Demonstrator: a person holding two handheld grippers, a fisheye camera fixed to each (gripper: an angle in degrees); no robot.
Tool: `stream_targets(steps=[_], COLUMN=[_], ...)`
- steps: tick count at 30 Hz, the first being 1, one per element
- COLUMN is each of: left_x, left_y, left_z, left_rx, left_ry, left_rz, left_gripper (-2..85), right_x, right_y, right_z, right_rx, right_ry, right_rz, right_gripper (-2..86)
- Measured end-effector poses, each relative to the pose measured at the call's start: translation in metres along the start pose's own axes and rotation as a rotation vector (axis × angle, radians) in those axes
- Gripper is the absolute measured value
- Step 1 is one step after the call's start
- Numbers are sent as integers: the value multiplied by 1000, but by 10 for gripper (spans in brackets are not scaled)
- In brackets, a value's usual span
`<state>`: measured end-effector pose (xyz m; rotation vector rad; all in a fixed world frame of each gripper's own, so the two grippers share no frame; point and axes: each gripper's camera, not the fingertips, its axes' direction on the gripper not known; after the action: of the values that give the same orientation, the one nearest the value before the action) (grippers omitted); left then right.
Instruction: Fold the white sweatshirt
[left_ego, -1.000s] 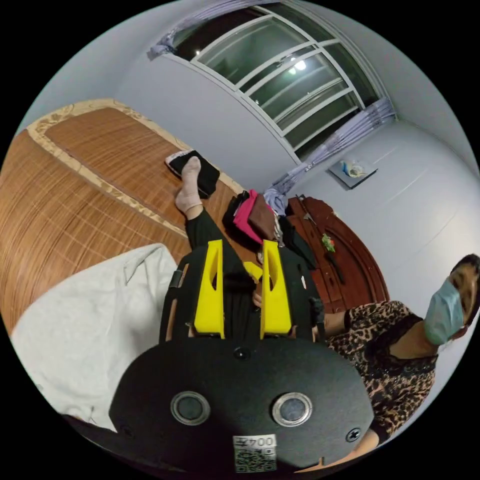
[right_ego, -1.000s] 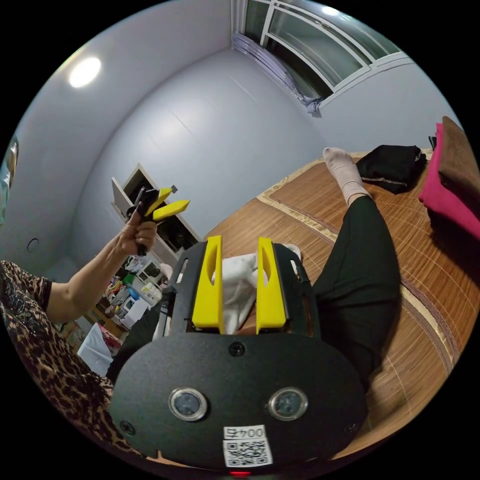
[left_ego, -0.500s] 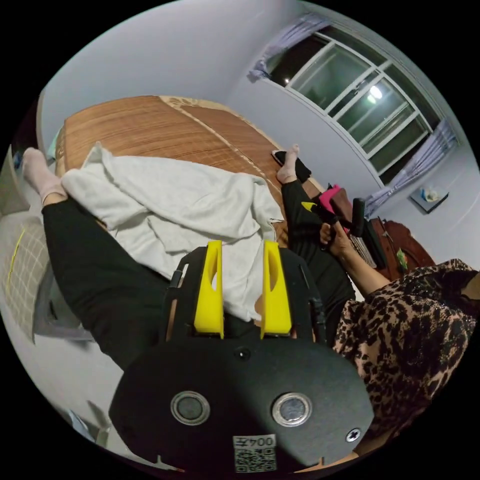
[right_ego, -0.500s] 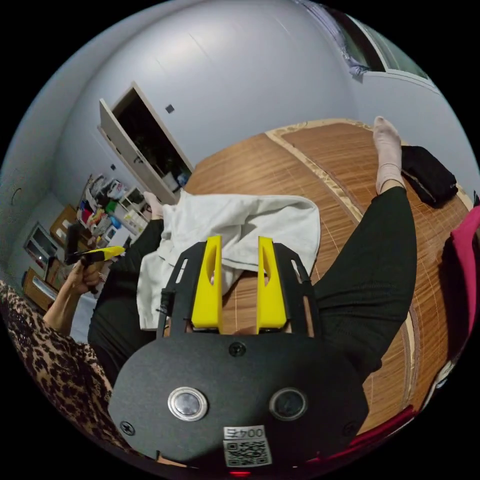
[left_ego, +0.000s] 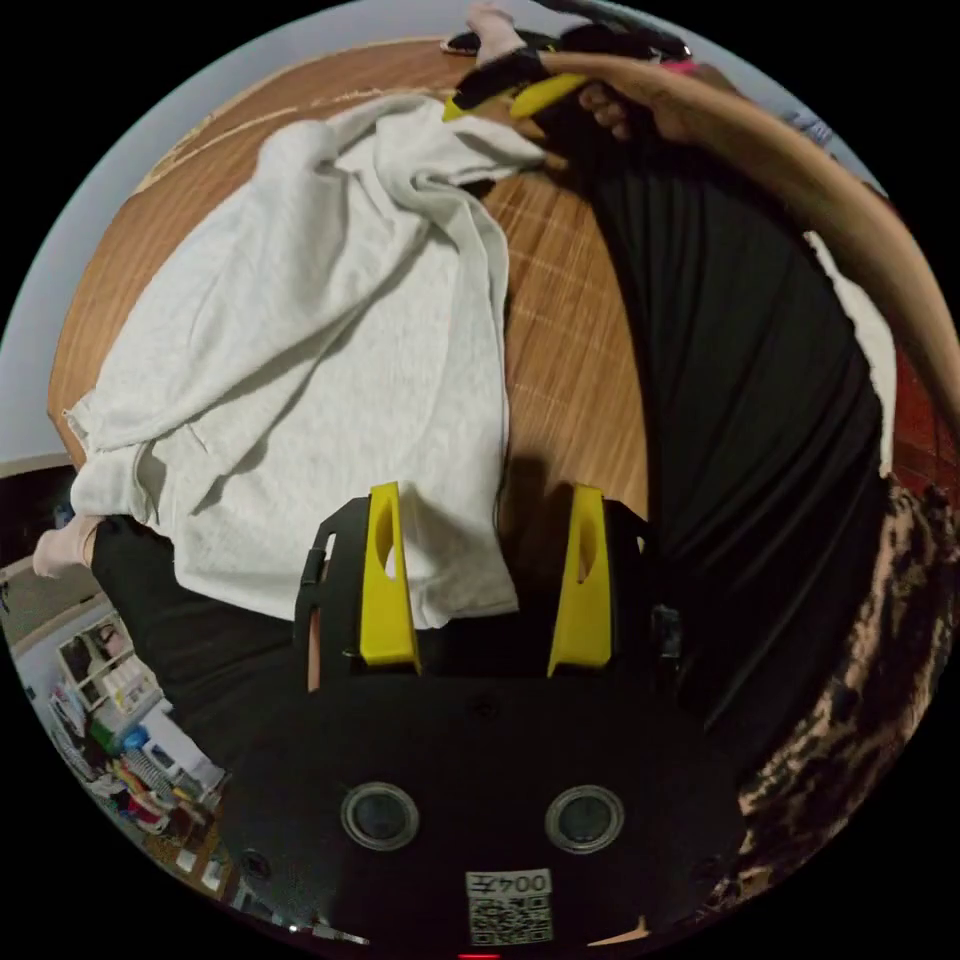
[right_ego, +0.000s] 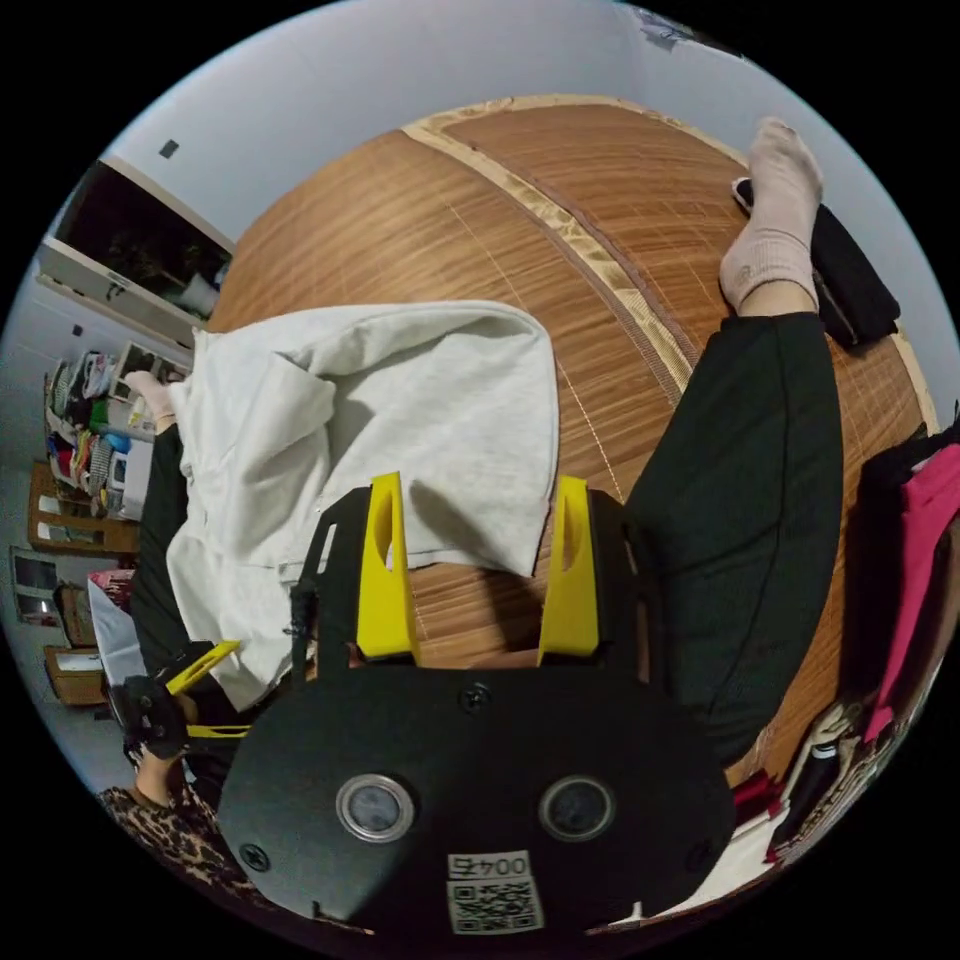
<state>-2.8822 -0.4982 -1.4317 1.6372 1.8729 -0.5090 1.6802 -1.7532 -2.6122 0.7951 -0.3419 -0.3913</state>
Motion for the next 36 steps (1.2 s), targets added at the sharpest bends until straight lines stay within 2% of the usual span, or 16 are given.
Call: stream_targets(steps=[4, 8, 11, 15, 18, 19, 21, 23, 24, 26, 27, 29, 32, 36], left_x=[23, 28, 26, 22, 1, -14, -39, -65, -68, -61, -54, -18, 29, 84], left_y=[-1, 8, 26, 57, 113, 149, 211, 304, 329, 412, 429, 497, 572, 648], left_z=[15, 6, -8, -33, -91, -122, -170, -234, -250, -313, -328, -385, -443, -493], left_rx=[-106, -127, -113, -61, 206, 345, 543, 842, 930, 1236, 1307, 1566, 1785, 1940], left_ry=[-93, -80, -75, -25, 58, 82, 83, 123, 142, 173, 165, 154, 124, 45], left_rz=[1, -29, -67, -104, -229, -302, -418, -541, -555, -536, -511, -385, -233, -38], left_gripper=[202, 171, 133, 74, 42, 39, 34, 30, 29, 27, 26, 25, 24, 22], right_x=[-6, -3, 12, 32, 64, 85, 125, 178, 186, 191, 188, 173, 154, 137], right_y=[-11, -9, 2, 24, 52, 66, 91, 127, 135, 165, 173, 210, 270, 345], right_z=[16, 18, 4, -20, -56, -74, -107, -149, -160, -215, -230, -307, -422, -531], right_rx=[-100, -155, -139, -109, -13, 48, 183, 365, 406, 536, 563, 695, 872, 1021], right_ry=[91, 171, 139, 53, -77, -183, -406, -827, -930, -1283, -1366, -1599, -1601, -1469], right_rz=[-28, -35, -22, -22, 28, 64, 120, 175, 167, 44, -2, -236, -589, -848], right_gripper=[202, 162, 98, 62, 58, 57, 54, 51, 51, 51, 51, 51, 51, 49])
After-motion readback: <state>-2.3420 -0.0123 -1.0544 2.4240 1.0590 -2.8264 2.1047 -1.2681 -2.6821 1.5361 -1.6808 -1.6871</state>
